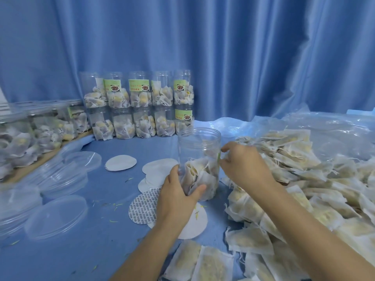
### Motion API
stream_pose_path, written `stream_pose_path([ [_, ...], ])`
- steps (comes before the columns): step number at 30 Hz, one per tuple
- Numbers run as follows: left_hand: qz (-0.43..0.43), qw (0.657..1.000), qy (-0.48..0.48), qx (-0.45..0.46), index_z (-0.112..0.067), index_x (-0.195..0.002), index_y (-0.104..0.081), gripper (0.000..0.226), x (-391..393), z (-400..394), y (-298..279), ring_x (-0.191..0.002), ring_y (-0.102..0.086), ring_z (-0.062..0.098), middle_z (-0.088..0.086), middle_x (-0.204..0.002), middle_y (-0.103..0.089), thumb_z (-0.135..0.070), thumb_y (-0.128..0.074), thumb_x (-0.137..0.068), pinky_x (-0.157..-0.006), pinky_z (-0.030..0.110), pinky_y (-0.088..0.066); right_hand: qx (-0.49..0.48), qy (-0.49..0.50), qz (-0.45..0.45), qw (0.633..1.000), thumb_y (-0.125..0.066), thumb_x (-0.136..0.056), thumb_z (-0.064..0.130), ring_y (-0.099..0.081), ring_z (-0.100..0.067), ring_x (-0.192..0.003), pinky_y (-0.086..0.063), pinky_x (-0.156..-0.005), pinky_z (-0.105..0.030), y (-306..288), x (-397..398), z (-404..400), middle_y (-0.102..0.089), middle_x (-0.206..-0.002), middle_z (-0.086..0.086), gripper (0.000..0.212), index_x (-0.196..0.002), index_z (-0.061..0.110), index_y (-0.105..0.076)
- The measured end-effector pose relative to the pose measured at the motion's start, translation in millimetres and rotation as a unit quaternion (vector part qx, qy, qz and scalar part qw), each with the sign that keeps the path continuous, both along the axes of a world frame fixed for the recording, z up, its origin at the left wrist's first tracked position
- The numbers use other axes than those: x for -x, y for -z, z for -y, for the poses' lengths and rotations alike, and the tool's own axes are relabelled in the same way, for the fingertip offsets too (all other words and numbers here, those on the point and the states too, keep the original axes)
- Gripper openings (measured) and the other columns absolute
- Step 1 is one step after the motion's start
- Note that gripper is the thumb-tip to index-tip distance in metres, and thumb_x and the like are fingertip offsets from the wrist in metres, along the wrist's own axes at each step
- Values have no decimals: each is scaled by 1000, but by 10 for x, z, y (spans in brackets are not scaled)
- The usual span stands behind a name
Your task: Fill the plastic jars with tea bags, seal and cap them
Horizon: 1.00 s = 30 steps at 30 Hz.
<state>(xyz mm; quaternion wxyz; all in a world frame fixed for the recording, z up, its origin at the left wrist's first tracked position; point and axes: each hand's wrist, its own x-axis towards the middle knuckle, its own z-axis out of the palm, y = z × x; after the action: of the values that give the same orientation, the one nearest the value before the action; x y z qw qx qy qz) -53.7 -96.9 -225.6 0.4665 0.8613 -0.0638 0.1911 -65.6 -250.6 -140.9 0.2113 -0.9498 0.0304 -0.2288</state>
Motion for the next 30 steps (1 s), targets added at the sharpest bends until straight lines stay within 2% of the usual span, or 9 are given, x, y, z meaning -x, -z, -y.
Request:
stream_pose_path([
  [4,0,1000,4,-2,-23,-139,-34,81,1,-6,-16,-125,-48,19,-3,-138,-46,-49,-73,-73,-100,41,-42,-113,-53,203,971,-55,-89,16,-55,-3,-68,-36,-63,-15,-230,71,25,-55,-62,6,15,-102,17,-62],
  [7,-4,1000,6,-5,-24,-139,-33,81,10,1,-31,-124,-48,19,-3,-138,-46,-48,-72,-74,-99,41,-42,-164,-101,323,926,-54,-91,11,-46,-2,-71,-32,-65,-1,-369,102,-123,-49,-65,18,12,-99,15,-61],
  [10,-9,1000,-1,-12,-23,-141,-29,83,17,4,-43,-123,-49,19,-3,-139,-42,-49,-72,-74,-99,40,-43,-138,-128,270,944,-51,-93,13,-49,-11,-77,-32,-67,-12,-397,-47,-274,-56,-80,8,19,-111,13,-59],
  [12,0,1000,-17,-15,-20,-142,-27,87,34,3,-50,-123,-48,18,-2,-139,-38,-48,-72,-73,-97,37,-43,-72,-98,167,978,-46,-97,27,-51,-24,-102,-33,-84,-28,-305,-161,-325,-63,-97,-2,29,-123,20,-55],
  [15,42,998,-35,5,-17,-139,-30,81,80,12,-71,-115,-51,18,-2,-134,-37,-37,-74,-73,-86,26,-41,-6,-71,89,993,-39,-97,45,-28,-26,-128,-22,-105,-40,-90,-201,-403,-48,-137,1,39,-130,32,-52],
  [18,96,990,-58,80,-10,-131,-40,61,90,19,-126,-104,-54,22,-1,-125,-39,-16,-68,-77,-83,27,-42,52,-82,214,972,-57,-93,30,-36,-33,-124,-27,-98,-44,-23,-131,-454,-48,-139,-7,28,-118,22,-65],
  [22,151,958,-156,187,-1,-118,-47,37,46,-88,-225,-95,-52,20,1,-115,-39,5,-49,-82,-82,39,-44,79,-183,418,886,-70,-73,-2,-52,-29,-89,-45,-71,-40,37,-53,-584,-67,-95,-13,15,-85,7,-73],
  [25,146,939,-231,208,5,-113,-49,35,11,-246,-243,-78,-30,0,18,-117,-48,12,-44,-79,-70,23,-30,142,-296,368,870,-69,-70,-8,-61,-31,-72,-49,-62,-37,229,-40,-742,-67,-83,-14,16,-83,2,-71],
  [30,86,940,-279,177,0,-113,-50,34,4,-429,-246,-77,-32,3,18,-123,-46,9,-44,-81,-63,18,-22,193,-311,39,930,-40,-98,22,-49,-29,-108,-43,-89,-41,683,-70,-1041,-49,-120,-13,34,-126,6,-47],
])
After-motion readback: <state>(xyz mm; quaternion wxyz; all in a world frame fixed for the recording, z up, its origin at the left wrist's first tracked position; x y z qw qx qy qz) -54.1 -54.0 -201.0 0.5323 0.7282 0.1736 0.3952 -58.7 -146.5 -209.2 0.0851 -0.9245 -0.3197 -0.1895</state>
